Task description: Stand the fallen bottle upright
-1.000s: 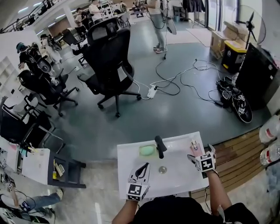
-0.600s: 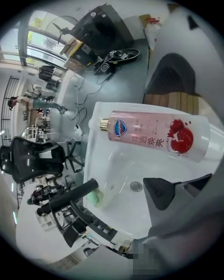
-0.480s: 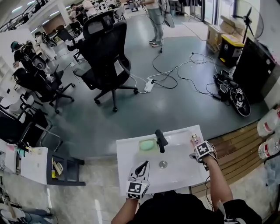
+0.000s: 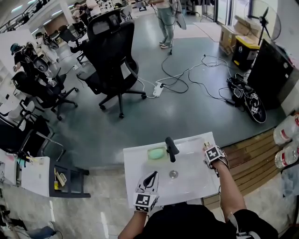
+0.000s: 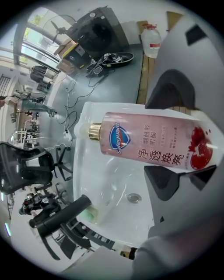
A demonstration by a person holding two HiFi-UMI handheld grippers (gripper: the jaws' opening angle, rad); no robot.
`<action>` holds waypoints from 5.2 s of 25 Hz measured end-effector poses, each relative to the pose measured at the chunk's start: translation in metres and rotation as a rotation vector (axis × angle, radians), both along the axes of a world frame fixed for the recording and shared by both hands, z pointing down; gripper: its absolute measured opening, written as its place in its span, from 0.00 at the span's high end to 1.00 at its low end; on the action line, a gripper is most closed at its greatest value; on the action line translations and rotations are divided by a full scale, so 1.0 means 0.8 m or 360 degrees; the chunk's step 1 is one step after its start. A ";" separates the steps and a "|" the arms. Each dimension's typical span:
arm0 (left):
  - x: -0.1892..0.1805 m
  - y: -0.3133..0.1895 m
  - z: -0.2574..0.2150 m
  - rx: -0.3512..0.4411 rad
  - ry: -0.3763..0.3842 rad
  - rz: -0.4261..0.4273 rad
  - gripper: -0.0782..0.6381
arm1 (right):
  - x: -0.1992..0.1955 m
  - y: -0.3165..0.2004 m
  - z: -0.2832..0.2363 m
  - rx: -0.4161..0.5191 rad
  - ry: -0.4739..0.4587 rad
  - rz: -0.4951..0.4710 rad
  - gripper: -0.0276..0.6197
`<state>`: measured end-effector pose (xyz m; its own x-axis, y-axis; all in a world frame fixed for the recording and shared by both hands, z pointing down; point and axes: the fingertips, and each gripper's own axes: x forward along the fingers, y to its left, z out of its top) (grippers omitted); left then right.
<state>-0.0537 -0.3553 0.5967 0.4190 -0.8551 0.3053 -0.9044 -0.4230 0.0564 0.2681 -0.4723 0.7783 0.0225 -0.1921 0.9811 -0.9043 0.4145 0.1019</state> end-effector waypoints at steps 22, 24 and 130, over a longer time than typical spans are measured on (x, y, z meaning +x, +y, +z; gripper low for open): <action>0.003 -0.001 0.007 -0.0022 0.0046 -0.0005 0.87 | -0.016 0.007 0.006 -0.0121 -0.0135 -0.0089 0.47; 0.002 0.000 0.007 -0.0025 0.0050 -0.0010 0.87 | -0.016 0.007 0.005 -0.0118 -0.0142 -0.0106 0.47; 0.068 -0.018 -0.056 0.0158 0.0008 0.0187 0.87 | -0.108 0.055 -0.347 0.1935 -0.1100 -0.0239 0.93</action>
<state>0.0008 -0.3701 0.5521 0.5192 -0.8260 0.2193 -0.8481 -0.5296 0.0133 0.1820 -0.4285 0.5004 -0.4857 -0.8741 0.0067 -0.8739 0.4857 0.0204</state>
